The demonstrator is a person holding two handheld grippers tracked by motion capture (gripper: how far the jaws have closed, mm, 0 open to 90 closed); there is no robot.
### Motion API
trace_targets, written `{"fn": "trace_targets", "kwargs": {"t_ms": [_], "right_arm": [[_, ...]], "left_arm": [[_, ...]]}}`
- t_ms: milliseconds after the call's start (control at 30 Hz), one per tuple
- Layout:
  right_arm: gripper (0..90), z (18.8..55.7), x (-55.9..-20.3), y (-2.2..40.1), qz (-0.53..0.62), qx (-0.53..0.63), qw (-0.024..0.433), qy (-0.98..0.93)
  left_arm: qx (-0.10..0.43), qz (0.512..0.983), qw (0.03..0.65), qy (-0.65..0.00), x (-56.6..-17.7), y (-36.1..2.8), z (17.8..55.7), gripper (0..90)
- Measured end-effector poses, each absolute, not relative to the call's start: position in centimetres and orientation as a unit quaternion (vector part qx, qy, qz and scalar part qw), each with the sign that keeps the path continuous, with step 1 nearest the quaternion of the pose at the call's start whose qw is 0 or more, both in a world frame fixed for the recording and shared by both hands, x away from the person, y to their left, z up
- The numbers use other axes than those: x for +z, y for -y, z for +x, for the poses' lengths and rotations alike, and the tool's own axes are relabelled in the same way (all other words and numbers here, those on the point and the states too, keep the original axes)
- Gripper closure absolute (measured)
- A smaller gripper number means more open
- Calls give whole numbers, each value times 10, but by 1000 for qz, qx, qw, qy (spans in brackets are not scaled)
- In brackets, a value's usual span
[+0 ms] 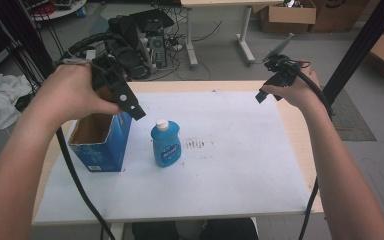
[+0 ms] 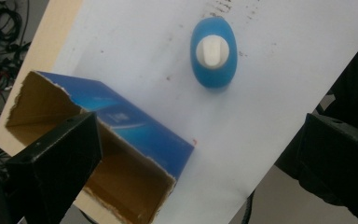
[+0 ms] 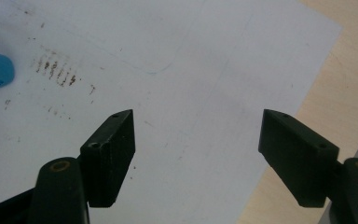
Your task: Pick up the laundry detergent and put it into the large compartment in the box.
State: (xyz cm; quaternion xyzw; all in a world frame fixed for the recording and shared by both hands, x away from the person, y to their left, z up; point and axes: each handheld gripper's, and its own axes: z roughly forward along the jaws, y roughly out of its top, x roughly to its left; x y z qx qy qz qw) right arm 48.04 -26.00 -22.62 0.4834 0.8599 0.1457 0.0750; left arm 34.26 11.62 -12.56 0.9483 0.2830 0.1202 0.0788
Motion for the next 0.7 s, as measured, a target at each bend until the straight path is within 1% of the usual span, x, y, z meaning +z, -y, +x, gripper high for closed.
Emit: {"fn": "trace_targets", "kwargs": {"t_ms": [433, 700], "right_arm": [[274, 478, -229, 262, 481, 148, 74, -861], [273, 478, -230, 266, 482, 149, 74, -860]], "left_arm": [[92, 953, 68, -281, -165, -89, 358, 2], [83, 952, 62, -287, -180, -82, 365, 2]]}}
